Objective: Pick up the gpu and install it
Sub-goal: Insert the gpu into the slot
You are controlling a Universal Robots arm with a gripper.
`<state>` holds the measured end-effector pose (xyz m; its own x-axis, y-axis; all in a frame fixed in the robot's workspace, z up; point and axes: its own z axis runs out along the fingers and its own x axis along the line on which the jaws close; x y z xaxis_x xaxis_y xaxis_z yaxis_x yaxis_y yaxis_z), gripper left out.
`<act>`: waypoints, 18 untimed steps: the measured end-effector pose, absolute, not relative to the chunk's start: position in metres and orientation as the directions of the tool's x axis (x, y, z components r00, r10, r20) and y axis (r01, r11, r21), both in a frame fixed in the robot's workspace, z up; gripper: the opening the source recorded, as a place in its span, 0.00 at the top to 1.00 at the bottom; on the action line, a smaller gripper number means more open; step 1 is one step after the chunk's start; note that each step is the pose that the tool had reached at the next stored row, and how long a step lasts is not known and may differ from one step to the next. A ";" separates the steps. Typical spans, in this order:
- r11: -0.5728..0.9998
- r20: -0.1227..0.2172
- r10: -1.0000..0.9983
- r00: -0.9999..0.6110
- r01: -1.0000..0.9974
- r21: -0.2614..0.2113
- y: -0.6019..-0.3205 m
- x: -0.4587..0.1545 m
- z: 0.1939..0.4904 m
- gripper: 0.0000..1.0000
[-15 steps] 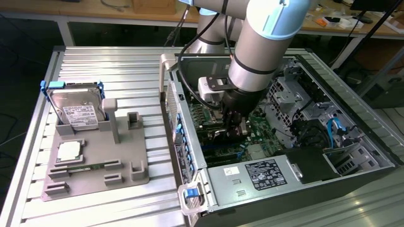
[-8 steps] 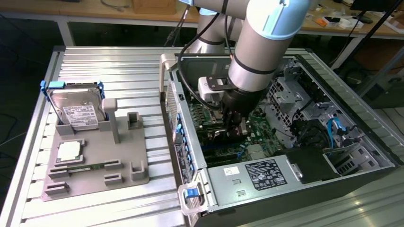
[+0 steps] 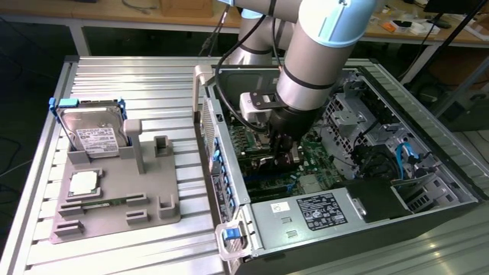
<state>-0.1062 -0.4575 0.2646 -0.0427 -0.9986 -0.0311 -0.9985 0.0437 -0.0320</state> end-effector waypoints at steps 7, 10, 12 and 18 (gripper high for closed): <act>0.044 -0.032 -0.999 -0.043 -0.999 -0.032 -0.460 -0.106 0.265 0.73; 0.044 -0.032 -0.999 -0.043 -0.999 -0.032 -0.461 -0.106 0.265 0.73; 0.044 -0.032 -0.999 -0.043 -0.999 -0.032 -0.461 -0.106 0.265 0.73; 0.044 -0.032 -0.999 -0.043 -0.999 -0.032 -0.461 -0.109 0.265 0.73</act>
